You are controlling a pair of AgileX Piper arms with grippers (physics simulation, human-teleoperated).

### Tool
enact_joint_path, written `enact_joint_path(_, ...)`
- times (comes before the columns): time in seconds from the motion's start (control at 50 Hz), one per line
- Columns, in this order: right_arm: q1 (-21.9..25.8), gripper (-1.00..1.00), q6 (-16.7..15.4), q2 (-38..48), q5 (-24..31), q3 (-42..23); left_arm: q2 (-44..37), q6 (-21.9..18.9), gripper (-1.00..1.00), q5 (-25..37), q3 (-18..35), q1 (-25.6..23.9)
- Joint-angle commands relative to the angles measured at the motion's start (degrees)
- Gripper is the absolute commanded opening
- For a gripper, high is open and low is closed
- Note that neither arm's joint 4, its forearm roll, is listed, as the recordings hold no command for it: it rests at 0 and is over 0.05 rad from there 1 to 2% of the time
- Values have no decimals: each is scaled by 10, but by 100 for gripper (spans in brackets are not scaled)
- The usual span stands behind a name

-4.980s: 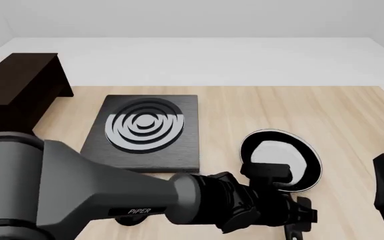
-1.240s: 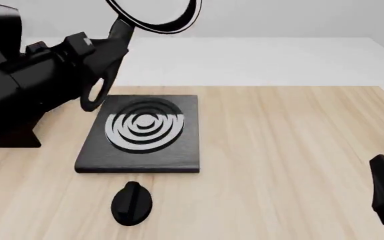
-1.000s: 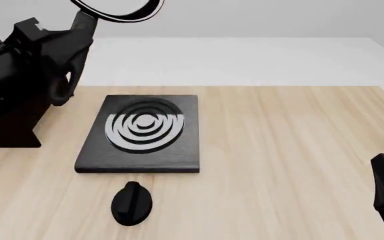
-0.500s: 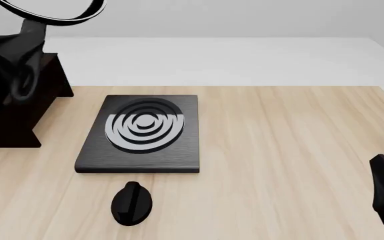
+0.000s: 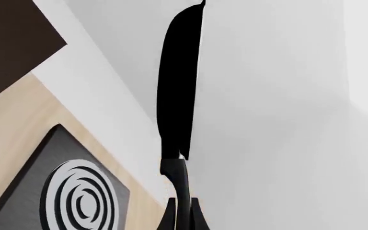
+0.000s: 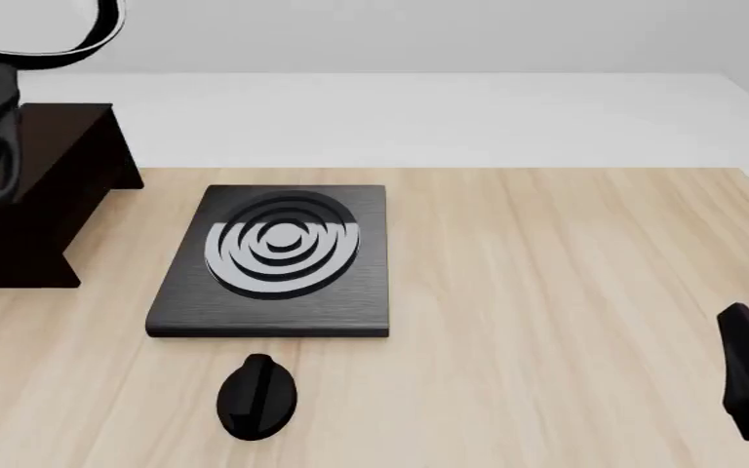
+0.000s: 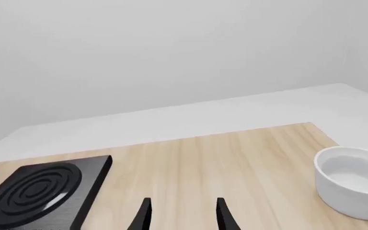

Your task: Put the frying pan on top of the cabinet.

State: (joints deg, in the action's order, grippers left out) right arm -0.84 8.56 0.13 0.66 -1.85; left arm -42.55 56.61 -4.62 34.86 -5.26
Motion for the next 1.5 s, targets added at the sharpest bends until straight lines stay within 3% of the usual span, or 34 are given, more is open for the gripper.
enact_joint_path(0.02,2,100,-2,1,-1,3,8,26,-100,-23,1,48)
enact_joint_path(0.66,8,100,-17,0,-2,10,-27,101,-100,-108,-51,101)
enact_joint_path(1.5,12,100,-29,0,-5,15,-85,200,-100,-234,-110,119)
